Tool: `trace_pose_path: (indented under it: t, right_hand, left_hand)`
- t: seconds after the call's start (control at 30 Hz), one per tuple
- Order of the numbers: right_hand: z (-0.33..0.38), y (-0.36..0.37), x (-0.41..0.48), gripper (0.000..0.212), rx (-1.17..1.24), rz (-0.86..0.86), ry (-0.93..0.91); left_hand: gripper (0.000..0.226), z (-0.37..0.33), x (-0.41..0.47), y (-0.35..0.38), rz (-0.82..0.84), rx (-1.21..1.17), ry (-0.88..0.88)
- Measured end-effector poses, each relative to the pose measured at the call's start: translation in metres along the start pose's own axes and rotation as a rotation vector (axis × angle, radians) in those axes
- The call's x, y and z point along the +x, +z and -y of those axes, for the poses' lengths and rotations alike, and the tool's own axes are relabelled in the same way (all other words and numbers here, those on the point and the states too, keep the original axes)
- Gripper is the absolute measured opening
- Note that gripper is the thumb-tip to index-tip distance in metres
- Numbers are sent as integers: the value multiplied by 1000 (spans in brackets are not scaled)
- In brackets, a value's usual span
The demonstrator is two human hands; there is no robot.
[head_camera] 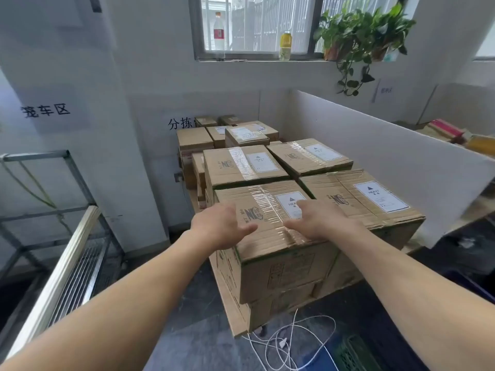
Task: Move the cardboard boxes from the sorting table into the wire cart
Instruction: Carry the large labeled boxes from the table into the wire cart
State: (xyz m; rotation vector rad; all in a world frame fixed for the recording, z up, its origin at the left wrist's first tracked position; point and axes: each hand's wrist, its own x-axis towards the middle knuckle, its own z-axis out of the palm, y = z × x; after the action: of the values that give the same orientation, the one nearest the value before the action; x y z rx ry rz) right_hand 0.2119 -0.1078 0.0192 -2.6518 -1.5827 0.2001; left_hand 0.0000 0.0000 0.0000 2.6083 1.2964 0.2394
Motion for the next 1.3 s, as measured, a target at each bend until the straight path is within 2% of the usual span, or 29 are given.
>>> trace_pose_path:
  t: [0.2,0.37,0.47,0.63,0.8,1.03,1.2,1.3]
  right_hand:
    - [-4,6,5,79,15,-23,39]
    - [-7,11,11,82,159,-56,113]
    - [-7,14,14,76,234,-88,127]
    - [-1,20,15,76,288,9,103]
    - [15,19,8,68,264,-12,51]
    - [61,12,-9,58,269,-52,-1]
    - [120,11,-26,46,346,-127,-74]
    - [163,14,-35,44,387,-134,-115]
  left_hand:
    - [72,0,-5,6,82,-33,-72]
    - [68,4,-9,9,81,-118,-97]
    - [65,9,-11,10,64,-194,-119]
    - [62,12,-16,13,74,-326,-140]
    - [63,20,-22,14,41,-403,-187]
    - [54,58,-44,-6,-48,-375,-231]
    - [44,109,-78,-28,-201,-429,-313]
    - [41,149,-101,-42,-231,-477,-385]
